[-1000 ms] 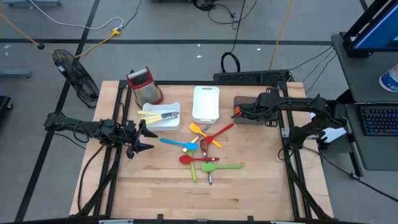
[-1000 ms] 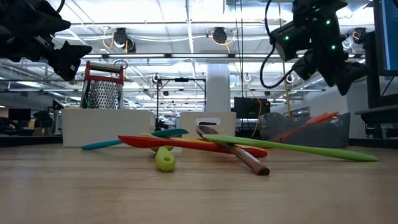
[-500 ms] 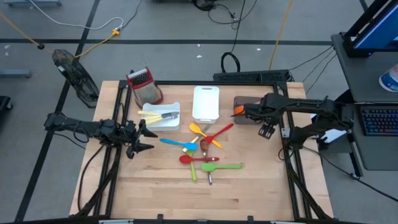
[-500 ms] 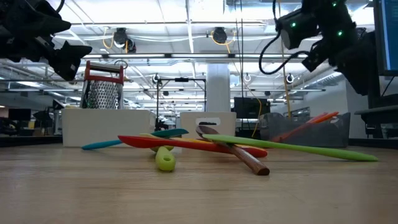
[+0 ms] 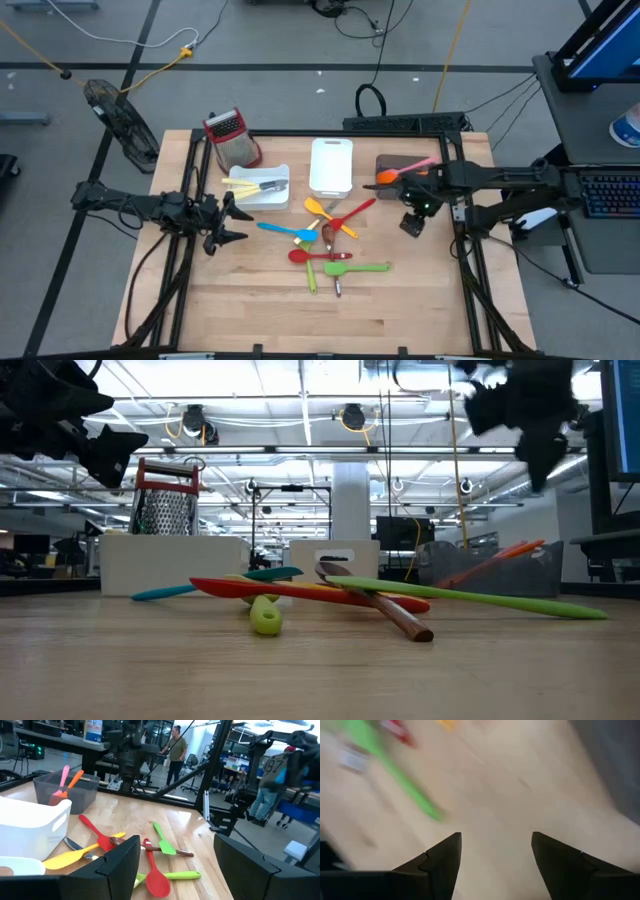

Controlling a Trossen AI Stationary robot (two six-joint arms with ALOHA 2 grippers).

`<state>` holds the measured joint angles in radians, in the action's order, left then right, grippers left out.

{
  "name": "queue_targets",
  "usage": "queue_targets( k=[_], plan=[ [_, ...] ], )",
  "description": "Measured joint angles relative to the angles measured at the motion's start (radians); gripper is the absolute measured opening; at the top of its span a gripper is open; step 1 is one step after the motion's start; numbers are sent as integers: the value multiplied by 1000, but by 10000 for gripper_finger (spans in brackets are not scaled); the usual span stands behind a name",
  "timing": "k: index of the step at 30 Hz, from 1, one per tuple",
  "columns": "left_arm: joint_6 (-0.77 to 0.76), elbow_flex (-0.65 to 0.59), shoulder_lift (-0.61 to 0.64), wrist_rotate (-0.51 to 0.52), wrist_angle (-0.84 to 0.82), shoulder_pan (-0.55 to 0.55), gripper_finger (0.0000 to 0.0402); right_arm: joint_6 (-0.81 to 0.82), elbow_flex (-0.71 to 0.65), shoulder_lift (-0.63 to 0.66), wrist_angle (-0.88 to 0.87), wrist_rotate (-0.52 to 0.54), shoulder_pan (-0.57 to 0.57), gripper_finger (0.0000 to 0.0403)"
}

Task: Pick & Place Kitchen Items
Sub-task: Put the green spatula into the black bin

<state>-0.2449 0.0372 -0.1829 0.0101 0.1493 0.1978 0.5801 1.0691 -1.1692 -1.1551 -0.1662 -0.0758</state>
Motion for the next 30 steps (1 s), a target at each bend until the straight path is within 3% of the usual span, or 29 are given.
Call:
queue_targets(
  k=[9, 15, 19, 30],
  plan=[
    [1, 0, 0, 0, -1, 0, 257, 133, -44, 4, 638, -47, 130, 238],
    [1, 0, 0, 0, -1, 1, 257, 168, -118, 4, 933, -46, 197, 238],
    [0, 0, 0, 0, -1, 1, 258, 152, -165, -17, 1029, -46, 254, 238],
    [-4, 0, 0, 0, 0, 0, 257, 14, -161, -157, 1013, -41, 359, 238]
  ],
)
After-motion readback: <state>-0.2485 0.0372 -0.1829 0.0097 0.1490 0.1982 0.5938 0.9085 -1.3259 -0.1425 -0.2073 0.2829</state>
